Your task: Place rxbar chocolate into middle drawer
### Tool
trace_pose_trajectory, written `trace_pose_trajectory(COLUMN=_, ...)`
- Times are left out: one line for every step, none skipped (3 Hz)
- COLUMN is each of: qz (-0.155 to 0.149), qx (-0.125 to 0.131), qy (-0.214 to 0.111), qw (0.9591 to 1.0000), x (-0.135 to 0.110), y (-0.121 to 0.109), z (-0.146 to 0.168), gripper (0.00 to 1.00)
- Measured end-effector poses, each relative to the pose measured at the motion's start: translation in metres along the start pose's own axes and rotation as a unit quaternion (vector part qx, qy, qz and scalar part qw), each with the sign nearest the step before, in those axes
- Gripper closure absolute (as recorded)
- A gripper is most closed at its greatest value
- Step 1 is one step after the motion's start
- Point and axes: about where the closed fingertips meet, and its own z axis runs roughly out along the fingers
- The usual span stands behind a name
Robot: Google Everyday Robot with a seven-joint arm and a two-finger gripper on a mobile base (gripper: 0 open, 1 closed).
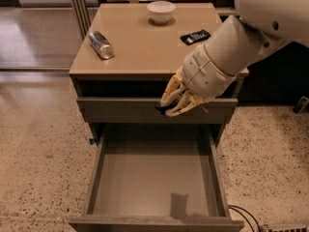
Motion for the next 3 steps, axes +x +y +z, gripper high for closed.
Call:
trace_pose_trajectory(qz=0.000, qx=0.000, qy=0.000, qw=1.0000, x=0.000, y=0.000, z=0.000, gripper=1.00)
trace_pose_trajectory(qz=0.004, qx=0.004, qy=-0.021, qw=0.9998, x=0.000, y=0.017, z=0.019, gripper=1.00)
trace_pose_trajectory(qz=0.023, qx=0.005, qy=-0.059, qw=0.9980, x=0.000, y=0.049, z=0.057, gripper=1.00)
